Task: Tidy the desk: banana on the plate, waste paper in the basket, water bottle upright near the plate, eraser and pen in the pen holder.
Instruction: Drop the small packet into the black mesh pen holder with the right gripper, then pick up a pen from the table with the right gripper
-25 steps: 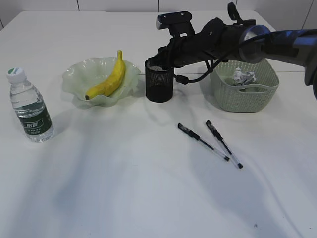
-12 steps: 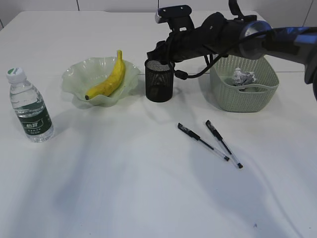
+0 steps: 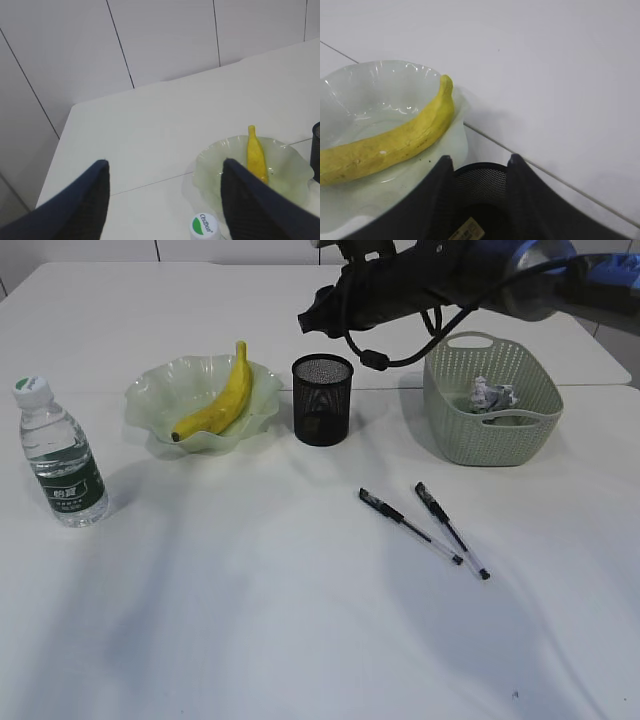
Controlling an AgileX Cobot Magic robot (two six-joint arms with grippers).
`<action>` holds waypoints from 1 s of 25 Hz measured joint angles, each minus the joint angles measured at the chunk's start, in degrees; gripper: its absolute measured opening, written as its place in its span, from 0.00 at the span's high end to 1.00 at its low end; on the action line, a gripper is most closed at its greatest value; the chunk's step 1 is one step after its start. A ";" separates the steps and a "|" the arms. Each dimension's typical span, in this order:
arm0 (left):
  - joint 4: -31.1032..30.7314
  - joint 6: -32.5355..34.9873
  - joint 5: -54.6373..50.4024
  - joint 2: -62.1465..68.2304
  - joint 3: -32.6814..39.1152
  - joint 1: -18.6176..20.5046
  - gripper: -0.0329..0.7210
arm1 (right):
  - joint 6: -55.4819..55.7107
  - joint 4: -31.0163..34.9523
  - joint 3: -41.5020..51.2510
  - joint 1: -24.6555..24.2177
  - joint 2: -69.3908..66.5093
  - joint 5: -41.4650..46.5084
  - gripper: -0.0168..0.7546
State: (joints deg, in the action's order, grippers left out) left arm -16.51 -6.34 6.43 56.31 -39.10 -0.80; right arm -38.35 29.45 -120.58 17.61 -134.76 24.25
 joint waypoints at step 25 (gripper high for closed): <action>0.22 -0.11 -2.78 0.00 0.00 0.00 0.30 | 9.78 -14.60 -0.27 -3.83 12.71 24.28 0.64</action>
State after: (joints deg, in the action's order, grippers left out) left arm -16.29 -6.45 3.65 56.31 -39.10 -0.80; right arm -28.57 14.85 -120.85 13.79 -122.05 48.53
